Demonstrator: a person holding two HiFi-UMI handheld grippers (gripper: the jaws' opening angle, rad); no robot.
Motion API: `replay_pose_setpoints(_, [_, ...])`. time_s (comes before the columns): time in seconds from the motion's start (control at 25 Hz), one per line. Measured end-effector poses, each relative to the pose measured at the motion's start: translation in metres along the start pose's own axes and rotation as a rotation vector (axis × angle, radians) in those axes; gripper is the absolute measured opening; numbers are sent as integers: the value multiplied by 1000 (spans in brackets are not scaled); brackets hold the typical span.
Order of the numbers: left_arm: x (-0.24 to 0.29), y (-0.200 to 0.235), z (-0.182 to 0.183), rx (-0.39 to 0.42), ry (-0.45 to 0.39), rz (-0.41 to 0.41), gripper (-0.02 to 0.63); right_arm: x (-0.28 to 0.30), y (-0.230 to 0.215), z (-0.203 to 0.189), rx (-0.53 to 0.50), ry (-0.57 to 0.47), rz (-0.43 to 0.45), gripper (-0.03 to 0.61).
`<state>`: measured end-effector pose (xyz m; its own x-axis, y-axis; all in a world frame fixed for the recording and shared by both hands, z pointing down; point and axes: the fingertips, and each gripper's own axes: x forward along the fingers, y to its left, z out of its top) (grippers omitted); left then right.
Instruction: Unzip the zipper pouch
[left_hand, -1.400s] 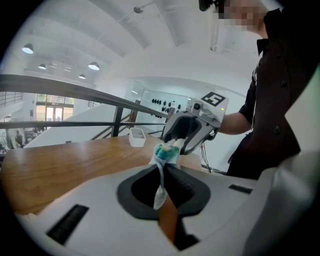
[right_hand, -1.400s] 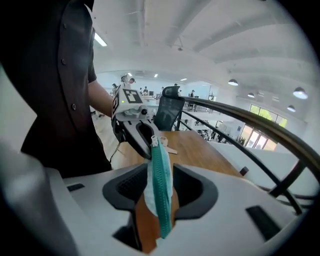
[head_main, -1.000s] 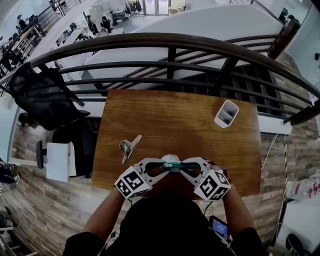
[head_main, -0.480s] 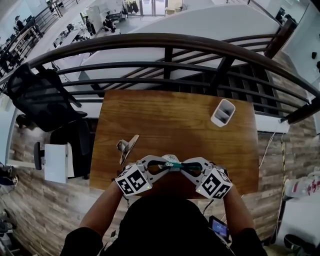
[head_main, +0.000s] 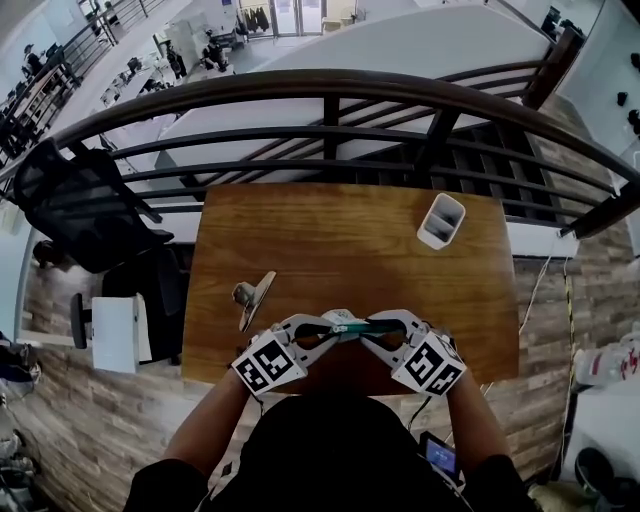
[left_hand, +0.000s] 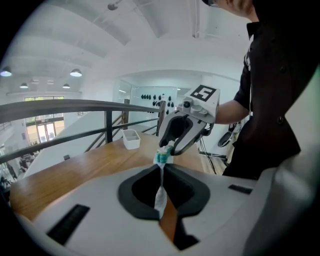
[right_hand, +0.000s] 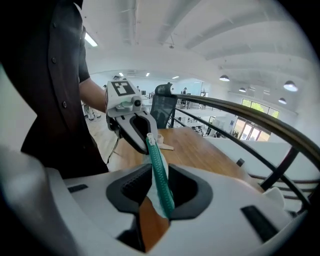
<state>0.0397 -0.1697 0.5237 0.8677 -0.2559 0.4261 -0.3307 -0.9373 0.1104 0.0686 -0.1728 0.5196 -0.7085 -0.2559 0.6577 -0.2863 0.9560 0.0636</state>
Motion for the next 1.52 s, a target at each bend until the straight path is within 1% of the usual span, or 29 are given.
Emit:
replay_pose_setpoints(0.12, [0, 7, -1, -31, -9, 39, 18, -10, -1, 15, 73, -71, -25, 94])
replay_pose_setpoints(0.16, [1, 9, 0, -39, -11, 48, 17, -13, -1, 20, 93, -93, -39, 82])
replay_pose_setpoints(0.24, [2, 10, 0, -49, -15, 51, 17, -17, 0, 29, 135, -130, -57, 58])
replay_pose_setpoints(0.28, [3, 9, 0, -49, -15, 47, 17, -16, 1, 33, 154, -141, -59, 60])
replay_pose_setpoints(0.48, [1, 4, 1, -16, -3, 44, 17, -5, 7, 39, 222, -133, -72, 55])
replay_pose_setpoints(0.72, [-6, 1, 3, 1, -12, 54, 17, 2, 19, 47, 308, -167, -26, 60])
replay_pose_setpoints(0.8, [-9, 1, 5, 9, -13, 59, 17, 3, 20, 49, 323, -171, -32, 67])
replay_pose_setpoints(0.88, [-9, 0, 5, 30, -1, 62, 17, 4, 20, 48, 355, -173, -25, 87])
replay_pose_setpoints(1.08, [-5, -6, -2, 109, 45, 55, 17, 9, 20, 46, 513, -187, 40, 158])
replay_pose_setpoints(1.16, [-5, -8, -4, 125, 50, 46, 17, 11, 19, 45, 583, -194, 48, 160])
replay_pose_setpoints(1.24, [-4, -9, -5, 123, 49, 43, 16, 11, 17, 44, 635, -197, 54, 155])
replay_pose_setpoints(1.28, [-3, -8, -5, 117, 47, 43, 16, 10, 16, 44, 645, -194, 56, 155])
replay_pose_setpoints(1.36, [-2, -6, -4, 101, 43, 43, 16, 8, 15, 43, 629, -175, 46, 160])
replay_pose_setpoints(1.44, [0, -5, -2, 97, 43, 43, 15, 8, 13, 41, 606, -145, 18, 164])
replay_pose_setpoints(1.52, [1, -5, -2, 99, 43, 40, 15, 10, 11, 40, 608, -122, -6, 164])
